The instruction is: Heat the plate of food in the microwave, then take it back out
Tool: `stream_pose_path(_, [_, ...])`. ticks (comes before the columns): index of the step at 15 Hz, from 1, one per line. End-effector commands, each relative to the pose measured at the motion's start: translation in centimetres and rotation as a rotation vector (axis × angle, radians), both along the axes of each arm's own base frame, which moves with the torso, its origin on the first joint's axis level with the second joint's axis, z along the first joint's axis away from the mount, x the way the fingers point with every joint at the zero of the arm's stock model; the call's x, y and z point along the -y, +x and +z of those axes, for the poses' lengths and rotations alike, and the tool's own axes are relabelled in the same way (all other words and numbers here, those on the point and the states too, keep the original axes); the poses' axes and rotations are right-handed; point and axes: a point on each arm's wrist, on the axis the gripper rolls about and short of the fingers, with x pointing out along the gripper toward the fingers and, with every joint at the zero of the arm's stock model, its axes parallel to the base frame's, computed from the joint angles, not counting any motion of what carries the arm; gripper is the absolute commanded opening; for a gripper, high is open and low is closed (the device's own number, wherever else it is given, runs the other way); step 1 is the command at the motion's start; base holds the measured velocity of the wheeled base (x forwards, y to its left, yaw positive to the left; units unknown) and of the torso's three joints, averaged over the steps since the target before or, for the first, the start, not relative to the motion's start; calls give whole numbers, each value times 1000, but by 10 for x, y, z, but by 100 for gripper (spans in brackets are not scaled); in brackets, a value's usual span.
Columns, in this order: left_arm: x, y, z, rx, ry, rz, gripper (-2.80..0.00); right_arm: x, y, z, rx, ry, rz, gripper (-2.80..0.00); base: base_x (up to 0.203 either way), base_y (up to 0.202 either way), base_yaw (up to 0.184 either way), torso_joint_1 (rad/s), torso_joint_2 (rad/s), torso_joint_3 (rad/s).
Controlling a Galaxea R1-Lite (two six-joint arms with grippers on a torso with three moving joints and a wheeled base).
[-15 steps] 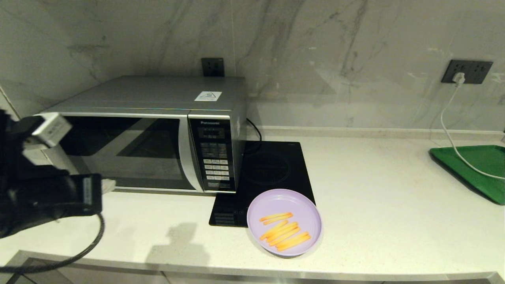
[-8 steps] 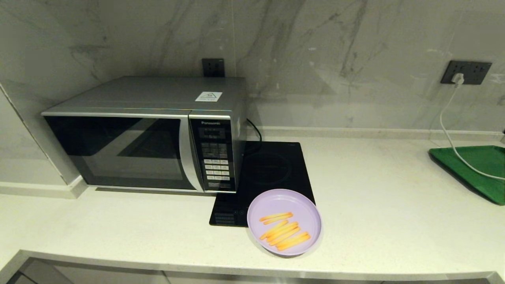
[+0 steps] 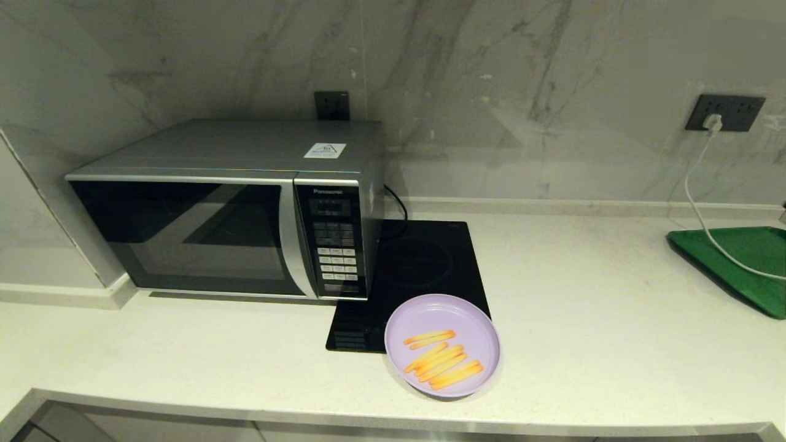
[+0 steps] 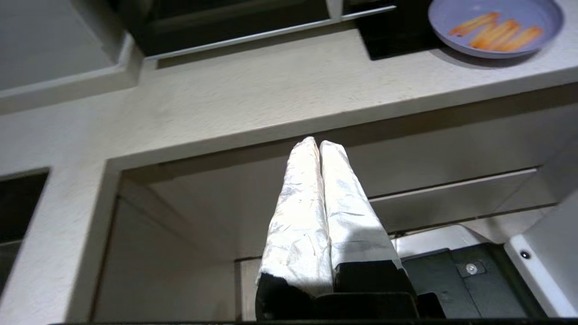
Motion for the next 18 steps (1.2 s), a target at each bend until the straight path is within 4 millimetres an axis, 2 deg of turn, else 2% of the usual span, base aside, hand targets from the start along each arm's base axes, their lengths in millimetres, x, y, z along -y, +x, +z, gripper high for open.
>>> stream_pose_path(1, [1,5,-39,47,-25,-7,-280,0,0,0,0,1,0,-280,0,0,0,0,0,0])
stream_pose_path(5, [0,54,-75,138,-55,43,-280,0,0,0,0,1,0,-280,0,0,0,0,0,0])
stream_pose_path(7, [-1,73,-100,157,-30,97,-280,0,0,0,0,1,0,-280,0,0,0,0,0,0])
stream_pose_path(8, [-1,79,-106,194,-47,110,-280,0,0,0,0,1,0,-280,0,0,0,0,0,0])
stream_pose_path(10, [-1,83,-114,194,-109,108,-280,0,0,0,-1,1,0,-280,0,0,0,0,0,0])
stream_pose_path(15, [-1,83,-113,204,-116,109,-280,0,0,0,0,1,0,-280,0,0,0,0,0,0])
stream_pose_path(18, [-1,83,-113,202,-201,133,-280,0,0,0,1,1,0,-280,0,0,0,0,0,0])
